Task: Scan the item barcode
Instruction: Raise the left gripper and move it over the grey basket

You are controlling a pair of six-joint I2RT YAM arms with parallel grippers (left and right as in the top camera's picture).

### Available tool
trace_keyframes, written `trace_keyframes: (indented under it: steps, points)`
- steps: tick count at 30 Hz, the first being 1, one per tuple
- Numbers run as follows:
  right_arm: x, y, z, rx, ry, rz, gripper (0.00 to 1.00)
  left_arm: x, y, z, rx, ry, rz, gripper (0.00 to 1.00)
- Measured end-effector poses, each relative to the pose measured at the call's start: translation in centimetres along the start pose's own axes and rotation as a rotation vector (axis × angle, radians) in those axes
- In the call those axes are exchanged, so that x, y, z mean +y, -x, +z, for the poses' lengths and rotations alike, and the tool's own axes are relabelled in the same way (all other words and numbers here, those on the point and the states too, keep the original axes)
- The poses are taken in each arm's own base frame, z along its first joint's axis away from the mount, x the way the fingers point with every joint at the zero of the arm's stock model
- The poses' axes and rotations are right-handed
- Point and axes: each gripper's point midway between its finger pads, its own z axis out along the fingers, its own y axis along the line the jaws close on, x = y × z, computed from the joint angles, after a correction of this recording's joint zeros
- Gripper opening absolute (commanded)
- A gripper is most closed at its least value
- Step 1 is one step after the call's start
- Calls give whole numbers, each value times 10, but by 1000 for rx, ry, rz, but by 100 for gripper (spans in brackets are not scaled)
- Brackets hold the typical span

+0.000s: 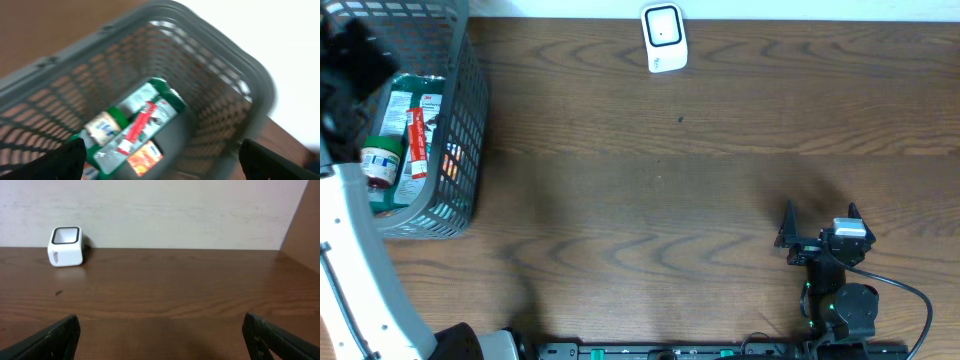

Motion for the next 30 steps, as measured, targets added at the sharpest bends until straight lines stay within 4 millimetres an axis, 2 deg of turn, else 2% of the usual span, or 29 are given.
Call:
trace_keyframes:
  steps: [2,6,10,15,24,30]
  points:
    - [0,0,0,0,0,0,99,16,4,2,-6,35,-27,98]
    - [0,0,0,0,0,0,99,33,7,8,0,77,-57,98]
    - [0,0,0,0,0,0,99,38,2,25,34,98,-66,98]
    - [0,0,0,0,0,0,99,39,-11,56,102,122,-60,98]
    - [0,0,0,0,0,0,99,43,-24,89,167,149,-54,98]
    - [0,0,0,0,0,0,99,55,-31,111,203,181,-67,98]
